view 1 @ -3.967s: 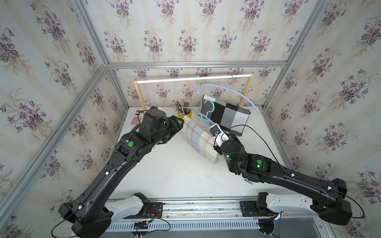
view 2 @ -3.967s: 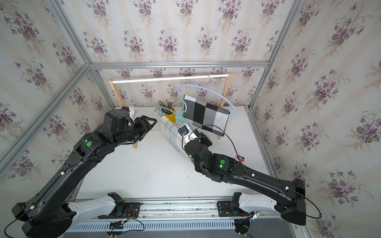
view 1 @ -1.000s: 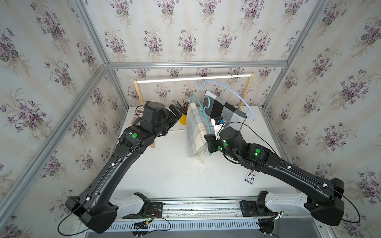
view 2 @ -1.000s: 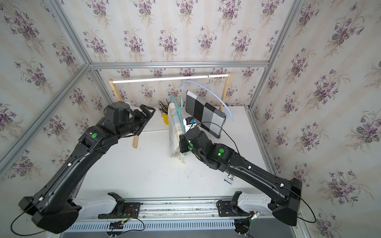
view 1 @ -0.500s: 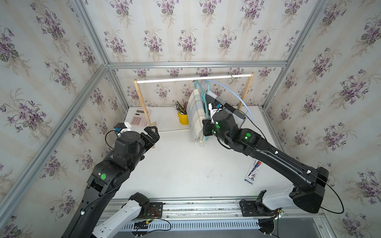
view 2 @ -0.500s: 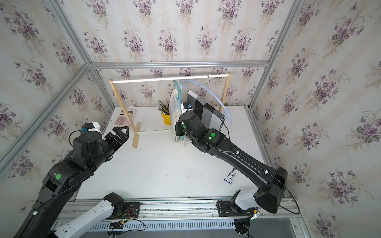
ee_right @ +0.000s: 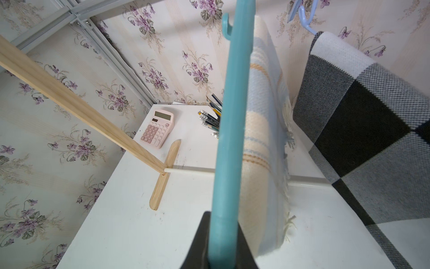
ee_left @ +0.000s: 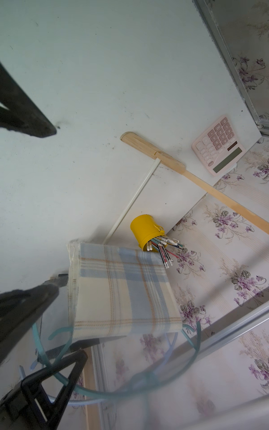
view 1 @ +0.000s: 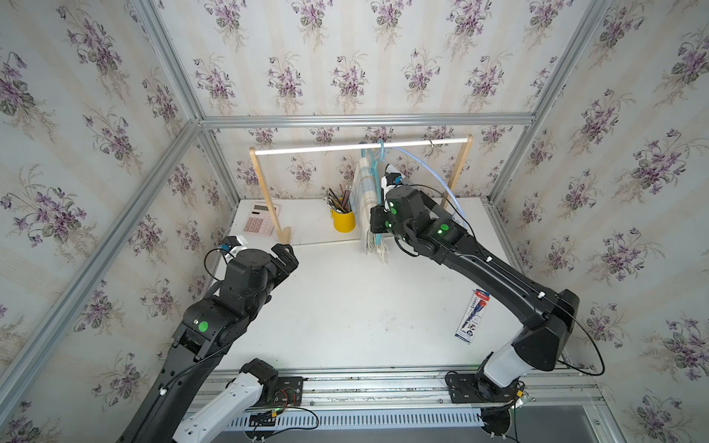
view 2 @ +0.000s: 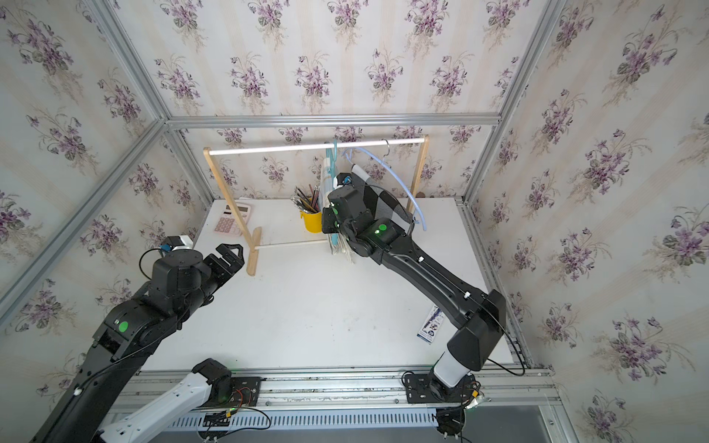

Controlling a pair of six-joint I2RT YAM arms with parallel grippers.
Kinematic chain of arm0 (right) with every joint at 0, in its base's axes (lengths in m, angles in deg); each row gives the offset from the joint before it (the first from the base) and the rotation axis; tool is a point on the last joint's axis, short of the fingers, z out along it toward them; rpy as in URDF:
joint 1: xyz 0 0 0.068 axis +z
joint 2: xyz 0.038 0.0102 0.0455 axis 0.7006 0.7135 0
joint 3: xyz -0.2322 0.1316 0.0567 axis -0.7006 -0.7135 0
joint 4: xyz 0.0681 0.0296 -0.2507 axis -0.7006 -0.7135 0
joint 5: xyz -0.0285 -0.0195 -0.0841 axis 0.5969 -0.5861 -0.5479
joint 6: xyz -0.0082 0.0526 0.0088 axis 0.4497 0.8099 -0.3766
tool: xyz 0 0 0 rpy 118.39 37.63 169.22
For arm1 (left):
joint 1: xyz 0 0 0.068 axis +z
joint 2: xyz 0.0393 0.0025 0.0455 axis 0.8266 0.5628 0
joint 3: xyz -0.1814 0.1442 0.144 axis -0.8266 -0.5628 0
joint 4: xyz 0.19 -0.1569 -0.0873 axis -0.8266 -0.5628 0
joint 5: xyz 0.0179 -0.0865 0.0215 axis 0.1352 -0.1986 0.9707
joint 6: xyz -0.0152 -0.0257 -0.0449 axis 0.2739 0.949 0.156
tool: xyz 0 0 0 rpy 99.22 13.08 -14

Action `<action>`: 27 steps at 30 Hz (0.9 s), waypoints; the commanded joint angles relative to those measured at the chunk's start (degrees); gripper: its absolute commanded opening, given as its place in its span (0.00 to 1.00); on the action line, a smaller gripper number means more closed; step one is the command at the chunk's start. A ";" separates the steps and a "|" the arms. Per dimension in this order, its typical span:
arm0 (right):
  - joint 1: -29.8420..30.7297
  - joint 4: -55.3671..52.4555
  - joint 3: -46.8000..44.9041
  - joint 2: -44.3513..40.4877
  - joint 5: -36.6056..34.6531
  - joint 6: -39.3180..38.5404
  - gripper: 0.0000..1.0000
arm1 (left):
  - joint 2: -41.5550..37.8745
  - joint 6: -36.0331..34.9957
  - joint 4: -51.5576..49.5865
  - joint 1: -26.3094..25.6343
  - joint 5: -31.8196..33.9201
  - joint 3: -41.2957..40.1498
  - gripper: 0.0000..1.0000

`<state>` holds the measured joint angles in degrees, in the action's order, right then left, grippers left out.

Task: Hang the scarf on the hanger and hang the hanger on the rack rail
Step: Place the hanger at the clothesline.

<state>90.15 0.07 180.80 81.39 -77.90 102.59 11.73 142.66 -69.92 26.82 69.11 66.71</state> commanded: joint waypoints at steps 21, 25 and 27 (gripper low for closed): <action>-1.82 3.75 -5.57 -2.58 10.13 1.65 0.58 | -0.57 -0.74 -0.59 0.01 -1.07 -5.17 1.00; -1.81 4.17 -9.84 -8.94 11.22 0.28 0.94 | -0.77 -4.50 -2.01 0.01 0.03 -4.96 1.00; -1.86 4.52 -13.04 -13.28 11.70 -1.17 1.00 | -1.14 -6.77 -3.02 0.01 1.37 -5.06 1.00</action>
<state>88.33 2.58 170.12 71.62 -67.89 102.88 10.88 140.08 -70.97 26.82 68.47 61.57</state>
